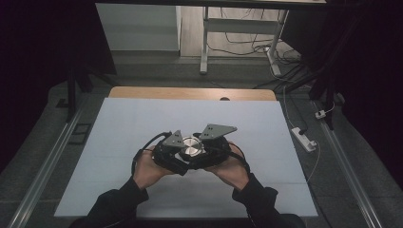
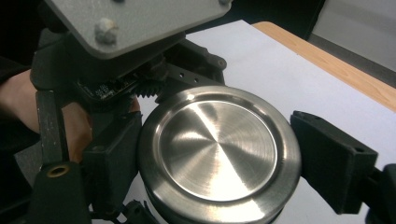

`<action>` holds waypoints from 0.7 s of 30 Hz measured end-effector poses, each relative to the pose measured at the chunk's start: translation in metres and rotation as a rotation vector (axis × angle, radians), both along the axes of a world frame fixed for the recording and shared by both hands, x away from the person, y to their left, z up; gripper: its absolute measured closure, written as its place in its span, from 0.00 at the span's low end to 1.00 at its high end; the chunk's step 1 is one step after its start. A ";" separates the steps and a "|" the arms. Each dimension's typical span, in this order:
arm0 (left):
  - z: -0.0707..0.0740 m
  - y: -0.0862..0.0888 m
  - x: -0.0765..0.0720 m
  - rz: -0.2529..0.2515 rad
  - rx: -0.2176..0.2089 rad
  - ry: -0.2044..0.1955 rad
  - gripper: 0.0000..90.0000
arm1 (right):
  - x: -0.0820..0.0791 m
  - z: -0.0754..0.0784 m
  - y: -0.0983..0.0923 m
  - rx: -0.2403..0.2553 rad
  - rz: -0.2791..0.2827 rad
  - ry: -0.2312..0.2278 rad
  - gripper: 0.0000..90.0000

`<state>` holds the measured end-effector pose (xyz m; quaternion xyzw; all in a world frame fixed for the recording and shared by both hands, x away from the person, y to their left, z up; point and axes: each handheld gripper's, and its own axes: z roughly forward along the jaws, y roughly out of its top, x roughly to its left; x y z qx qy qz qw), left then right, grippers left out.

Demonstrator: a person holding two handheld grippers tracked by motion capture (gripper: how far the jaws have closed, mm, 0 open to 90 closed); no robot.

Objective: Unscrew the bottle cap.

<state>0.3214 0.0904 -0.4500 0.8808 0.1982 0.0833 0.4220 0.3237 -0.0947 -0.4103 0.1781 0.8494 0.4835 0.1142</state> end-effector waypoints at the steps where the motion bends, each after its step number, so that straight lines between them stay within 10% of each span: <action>1: 0.000 0.001 0.001 -0.030 0.002 0.007 0.18 | 0.001 0.000 -0.001 0.002 0.017 0.012 0.22; 12: 0.000 -0.004 -0.004 -0.245 -0.037 0.038 0.18 | 0.020 -0.008 -0.028 0.126 0.428 0.098 0.21; 17: 0.004 0.004 -0.001 -0.140 -0.047 0.021 0.18 | 0.020 0.002 -0.031 0.110 0.309 0.103 0.05; 21: 0.004 0.010 0.001 -0.007 -0.037 -0.004 0.18 | 0.015 0.016 -0.032 0.060 0.106 0.077 0.03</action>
